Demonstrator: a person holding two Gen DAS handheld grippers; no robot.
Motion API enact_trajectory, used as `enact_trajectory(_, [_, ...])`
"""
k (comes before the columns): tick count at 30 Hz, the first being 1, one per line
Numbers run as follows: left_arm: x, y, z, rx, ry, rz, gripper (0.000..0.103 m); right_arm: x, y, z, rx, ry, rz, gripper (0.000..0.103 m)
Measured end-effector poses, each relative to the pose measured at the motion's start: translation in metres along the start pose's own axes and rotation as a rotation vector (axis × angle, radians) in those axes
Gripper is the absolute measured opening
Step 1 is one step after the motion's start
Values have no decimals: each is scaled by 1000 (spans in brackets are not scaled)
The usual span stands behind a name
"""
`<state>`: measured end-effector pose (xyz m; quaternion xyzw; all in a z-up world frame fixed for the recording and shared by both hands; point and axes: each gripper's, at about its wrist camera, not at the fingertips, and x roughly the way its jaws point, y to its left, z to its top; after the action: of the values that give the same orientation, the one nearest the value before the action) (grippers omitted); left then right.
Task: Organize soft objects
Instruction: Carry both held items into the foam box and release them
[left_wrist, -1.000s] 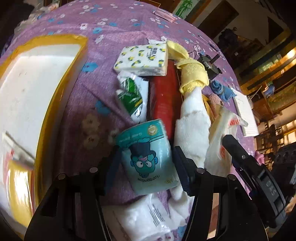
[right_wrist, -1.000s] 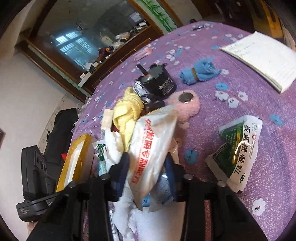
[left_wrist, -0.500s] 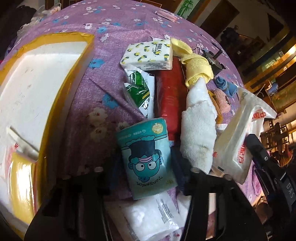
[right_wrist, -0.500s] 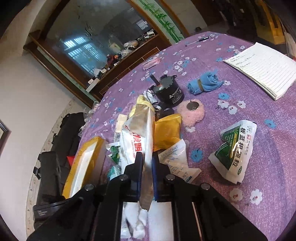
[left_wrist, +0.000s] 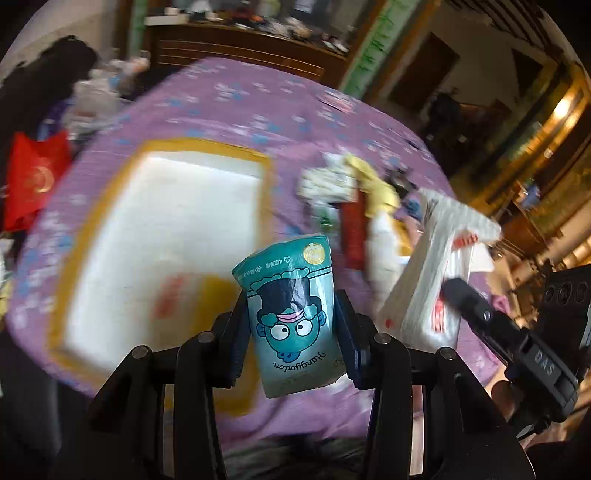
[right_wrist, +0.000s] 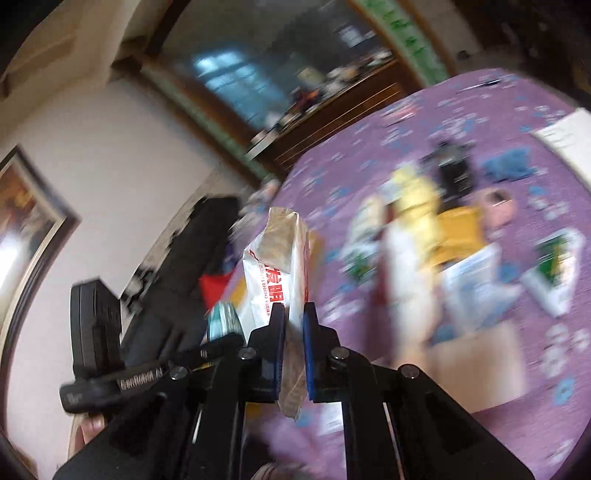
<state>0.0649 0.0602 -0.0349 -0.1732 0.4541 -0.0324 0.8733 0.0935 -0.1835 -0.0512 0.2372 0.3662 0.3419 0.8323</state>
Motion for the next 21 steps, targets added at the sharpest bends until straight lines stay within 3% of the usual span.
enact_trajectory(5, [-20, 55, -1, -72, -24, 79, 42, 52, 31, -13, -12, 160, 113, 7])
enact_trajectory(12, [0, 98, -4, -119, 24, 153, 42, 121, 48, -22, 27, 334, 184, 7])
enact_trajectory(17, [8, 107, -6, -113, 44, 193, 42, 153, 53, -28, 40, 396, 188, 7])
enact_trajectory(21, [20, 113, -8, -120, 78, 202, 43, 166, 51, -28, 26, 397, 136, 8])
